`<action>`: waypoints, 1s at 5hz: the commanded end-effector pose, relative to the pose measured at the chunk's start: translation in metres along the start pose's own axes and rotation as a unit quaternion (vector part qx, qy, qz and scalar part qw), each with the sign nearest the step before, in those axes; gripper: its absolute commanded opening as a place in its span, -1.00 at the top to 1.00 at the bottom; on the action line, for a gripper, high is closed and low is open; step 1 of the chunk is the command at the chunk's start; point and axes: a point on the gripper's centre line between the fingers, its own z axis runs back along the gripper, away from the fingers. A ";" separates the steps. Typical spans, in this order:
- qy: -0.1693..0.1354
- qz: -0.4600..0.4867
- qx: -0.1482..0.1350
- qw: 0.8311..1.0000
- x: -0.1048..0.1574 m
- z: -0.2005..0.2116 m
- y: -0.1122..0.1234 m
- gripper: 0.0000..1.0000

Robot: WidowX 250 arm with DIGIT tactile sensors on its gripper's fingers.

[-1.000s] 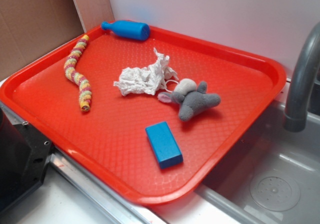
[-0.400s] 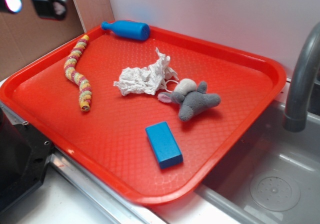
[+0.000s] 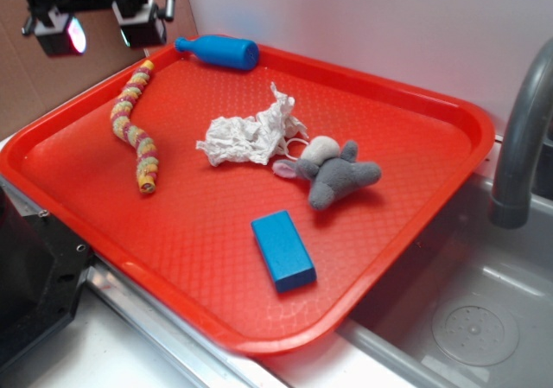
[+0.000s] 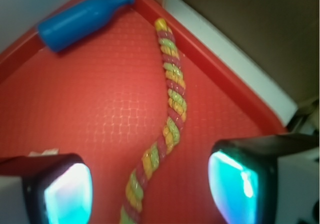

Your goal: Grab the multicolored rope.

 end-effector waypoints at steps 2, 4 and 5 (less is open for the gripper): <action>0.046 0.066 0.033 0.996 0.002 -0.068 0.022 -1.00; 0.063 0.055 0.066 0.994 -0.017 -0.089 0.036 -1.00; 0.066 0.063 0.064 0.994 -0.023 -0.090 0.039 1.00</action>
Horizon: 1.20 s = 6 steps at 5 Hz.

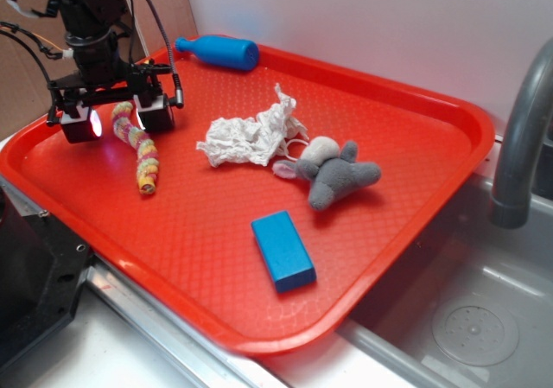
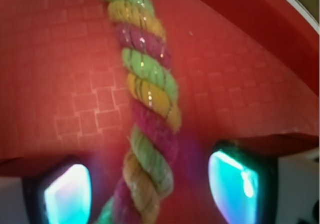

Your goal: Grab the multicolored rope.

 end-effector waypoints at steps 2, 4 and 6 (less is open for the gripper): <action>-0.001 -0.075 -0.008 0.997 -0.015 0.028 0.021 1.00; -0.043 -0.316 -0.028 0.947 -0.020 0.131 -0.007 1.00; -0.041 -0.467 -0.089 0.879 -0.029 0.204 -0.054 1.00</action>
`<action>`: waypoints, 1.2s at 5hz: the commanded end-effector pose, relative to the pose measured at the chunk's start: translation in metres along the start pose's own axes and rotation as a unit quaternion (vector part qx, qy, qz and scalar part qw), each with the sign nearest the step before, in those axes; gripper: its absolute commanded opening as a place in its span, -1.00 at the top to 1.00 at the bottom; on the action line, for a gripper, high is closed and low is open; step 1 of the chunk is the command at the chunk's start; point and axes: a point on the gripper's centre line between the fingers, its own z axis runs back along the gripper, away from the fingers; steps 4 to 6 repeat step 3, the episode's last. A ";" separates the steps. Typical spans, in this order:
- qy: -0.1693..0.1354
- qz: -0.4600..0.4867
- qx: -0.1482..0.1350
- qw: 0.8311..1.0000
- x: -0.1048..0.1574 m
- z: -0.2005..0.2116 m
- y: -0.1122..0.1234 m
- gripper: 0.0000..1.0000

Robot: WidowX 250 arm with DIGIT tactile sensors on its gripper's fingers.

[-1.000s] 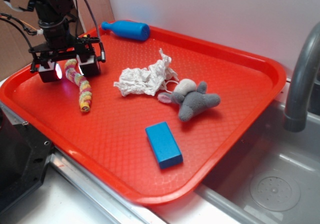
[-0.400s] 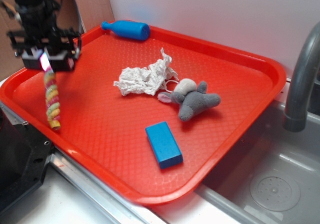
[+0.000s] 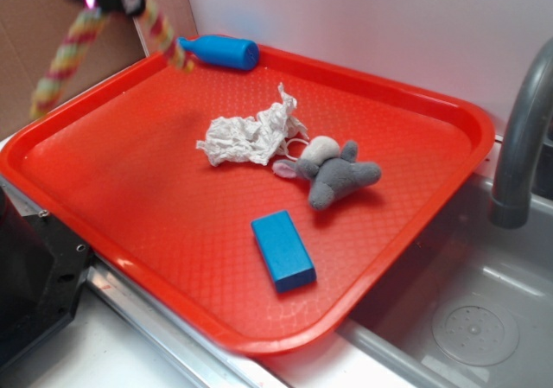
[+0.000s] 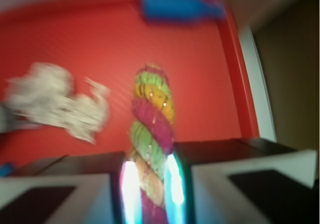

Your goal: Grab the multicolored rope.

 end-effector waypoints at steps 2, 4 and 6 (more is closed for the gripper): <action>-0.001 -0.087 -0.011 0.996 -0.001 0.043 -0.024 1.00; 0.005 -0.085 0.008 0.996 -0.005 0.042 -0.024 1.00; 0.005 -0.085 0.008 0.996 -0.005 0.042 -0.024 1.00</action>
